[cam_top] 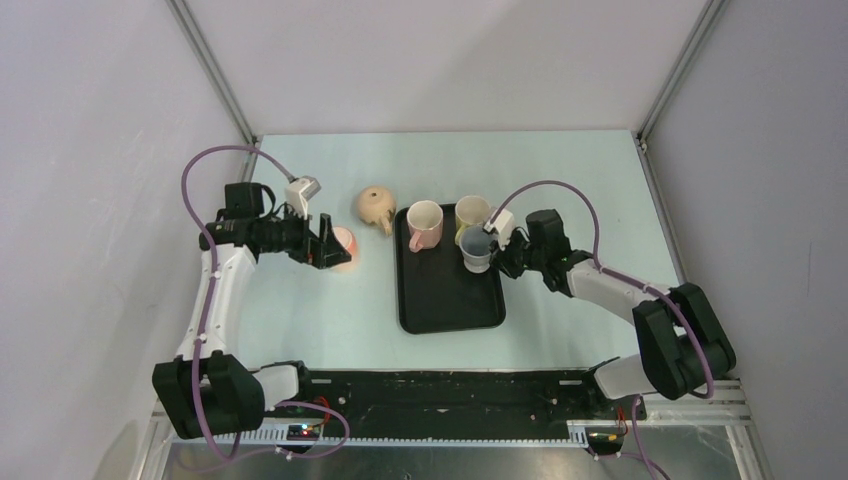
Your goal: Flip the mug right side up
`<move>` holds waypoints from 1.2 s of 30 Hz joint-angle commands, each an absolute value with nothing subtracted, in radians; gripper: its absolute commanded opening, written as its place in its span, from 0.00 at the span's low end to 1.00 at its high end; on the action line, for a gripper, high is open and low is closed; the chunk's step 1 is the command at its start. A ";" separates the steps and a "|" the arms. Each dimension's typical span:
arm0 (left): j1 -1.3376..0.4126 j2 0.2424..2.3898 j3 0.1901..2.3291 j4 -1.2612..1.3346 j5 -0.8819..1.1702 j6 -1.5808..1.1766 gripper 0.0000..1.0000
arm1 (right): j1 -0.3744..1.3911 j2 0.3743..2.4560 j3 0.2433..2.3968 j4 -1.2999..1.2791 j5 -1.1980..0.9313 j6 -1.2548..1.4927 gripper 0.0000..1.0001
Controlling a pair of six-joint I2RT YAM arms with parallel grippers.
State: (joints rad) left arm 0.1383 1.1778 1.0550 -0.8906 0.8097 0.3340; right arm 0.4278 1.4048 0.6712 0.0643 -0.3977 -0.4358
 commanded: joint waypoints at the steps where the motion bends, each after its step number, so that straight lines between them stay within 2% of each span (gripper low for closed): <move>1: 0.150 1.166 1.064 -0.856 0.778 0.357 1.00 | 0.426 1.412 0.747 0.188 -0.381 -0.414 0.00; 21: 0.151 1.163 1.069 -0.854 0.652 0.356 1.00 | 0.427 1.457 0.805 -0.020 -0.379 -0.501 0.00; 30: 0.150 1.149 1.059 -0.854 0.660 0.361 1.00 | 0.454 1.464 0.805 -0.082 -0.408 -0.538 0.00; 31: 0.150 1.150 1.058 -0.854 0.655 0.364 1.00 | 0.458 1.465 0.805 -0.086 -0.405 -0.541 0.01; 35: 0.150 1.153 1.055 -0.854 0.636 0.371 1.00 | 0.468 1.469 0.805 -0.094 -0.395 -0.546 0.20; 36: 0.150 1.156 1.052 -0.854 0.628 0.373 1.00 | 0.470 1.469 0.805 -0.095 -0.395 -0.547 0.28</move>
